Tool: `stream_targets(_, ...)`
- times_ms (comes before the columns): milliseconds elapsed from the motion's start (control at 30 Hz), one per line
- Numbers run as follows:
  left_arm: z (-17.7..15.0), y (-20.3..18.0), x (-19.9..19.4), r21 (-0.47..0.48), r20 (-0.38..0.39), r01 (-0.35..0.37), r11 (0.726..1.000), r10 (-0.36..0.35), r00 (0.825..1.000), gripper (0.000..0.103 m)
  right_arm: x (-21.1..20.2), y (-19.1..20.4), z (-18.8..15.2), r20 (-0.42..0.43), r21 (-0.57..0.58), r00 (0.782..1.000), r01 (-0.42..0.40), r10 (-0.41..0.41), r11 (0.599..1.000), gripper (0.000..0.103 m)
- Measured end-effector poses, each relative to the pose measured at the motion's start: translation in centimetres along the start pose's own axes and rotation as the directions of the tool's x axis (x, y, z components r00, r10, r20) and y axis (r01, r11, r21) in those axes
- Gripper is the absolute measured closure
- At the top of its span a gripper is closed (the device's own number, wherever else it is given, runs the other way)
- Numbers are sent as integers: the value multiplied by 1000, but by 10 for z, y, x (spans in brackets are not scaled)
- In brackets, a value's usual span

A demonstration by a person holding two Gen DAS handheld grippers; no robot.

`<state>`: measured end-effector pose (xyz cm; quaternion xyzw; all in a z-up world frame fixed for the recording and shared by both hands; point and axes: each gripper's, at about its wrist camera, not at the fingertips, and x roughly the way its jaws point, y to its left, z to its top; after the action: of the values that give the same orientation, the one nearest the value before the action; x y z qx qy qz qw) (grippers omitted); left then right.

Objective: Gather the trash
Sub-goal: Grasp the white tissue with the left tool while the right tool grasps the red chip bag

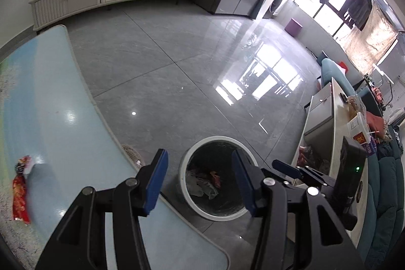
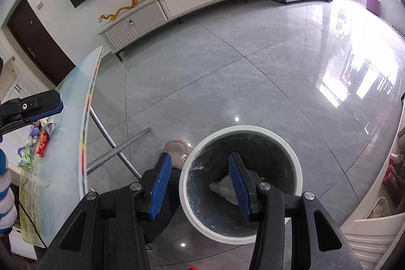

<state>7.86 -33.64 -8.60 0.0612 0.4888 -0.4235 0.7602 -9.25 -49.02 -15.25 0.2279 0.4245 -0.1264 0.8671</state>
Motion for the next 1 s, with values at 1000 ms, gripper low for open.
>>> stream_targets(1000,-66,324,-174,-152,-19,-447,882,449,893,52,60,287,18,-198,-350,939,-335,281,874,58)
